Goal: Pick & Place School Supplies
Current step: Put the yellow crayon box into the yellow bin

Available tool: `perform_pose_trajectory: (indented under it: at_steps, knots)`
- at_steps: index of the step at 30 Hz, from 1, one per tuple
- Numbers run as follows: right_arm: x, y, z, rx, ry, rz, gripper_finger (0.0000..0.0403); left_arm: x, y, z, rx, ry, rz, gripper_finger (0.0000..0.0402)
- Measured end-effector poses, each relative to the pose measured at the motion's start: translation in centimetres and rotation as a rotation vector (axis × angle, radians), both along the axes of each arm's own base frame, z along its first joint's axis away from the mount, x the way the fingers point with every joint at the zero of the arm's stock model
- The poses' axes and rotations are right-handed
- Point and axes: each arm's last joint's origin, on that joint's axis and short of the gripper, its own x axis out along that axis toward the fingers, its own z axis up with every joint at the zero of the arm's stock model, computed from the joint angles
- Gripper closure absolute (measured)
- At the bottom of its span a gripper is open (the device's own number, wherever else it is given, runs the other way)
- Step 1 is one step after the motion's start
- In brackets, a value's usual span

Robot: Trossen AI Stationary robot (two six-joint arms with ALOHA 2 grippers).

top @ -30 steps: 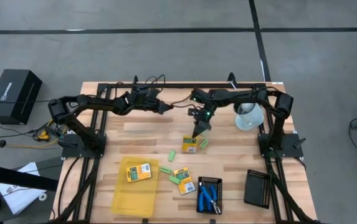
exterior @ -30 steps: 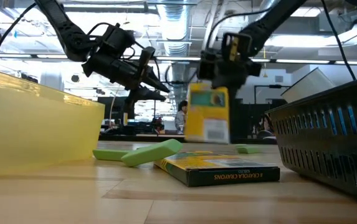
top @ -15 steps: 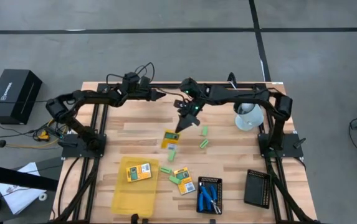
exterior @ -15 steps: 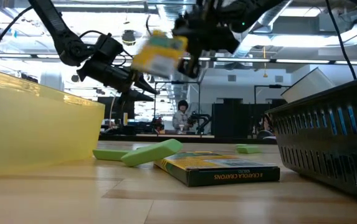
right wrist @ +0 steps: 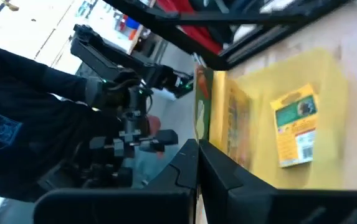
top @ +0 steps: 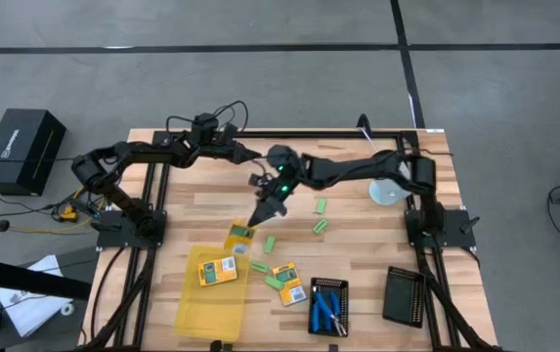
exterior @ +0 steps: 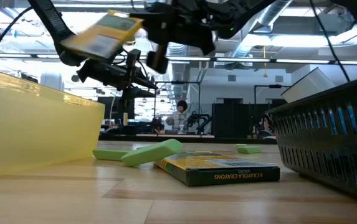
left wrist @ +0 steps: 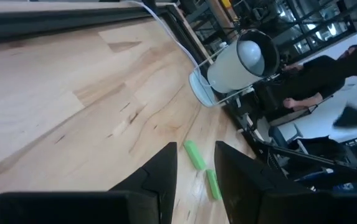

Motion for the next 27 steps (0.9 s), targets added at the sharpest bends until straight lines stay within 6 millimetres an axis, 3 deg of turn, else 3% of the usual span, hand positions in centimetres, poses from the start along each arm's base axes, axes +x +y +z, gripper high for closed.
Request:
perform_pose_trajectory:
  at_steps: [4, 12, 16, 27]
  knots:
    - [2.4, 1.2, -0.4, 0.010, -0.025, 0.047, 0.0403, -0.1, 0.0, 0.2, 0.007, -0.005, 0.001, 0.0300]
    - [6.6, 1.7, -1.1, 0.023, -0.070, 0.097, 0.0403, -0.1, 0.0, 0.3, 0.020, -0.006, -0.003, 0.0300]
    - [8.4, 3.0, -2.4, 0.049, -0.053, 0.148, 0.0403, -0.1, 0.0, 0.3, 0.028, -0.005, -0.005, 0.0300]
    - [9.6, 6.8, -3.8, 0.080, -0.020, 0.243, 0.0403, -0.1, 0.0, 0.3, 0.049, -0.005, -0.016, 0.0300]
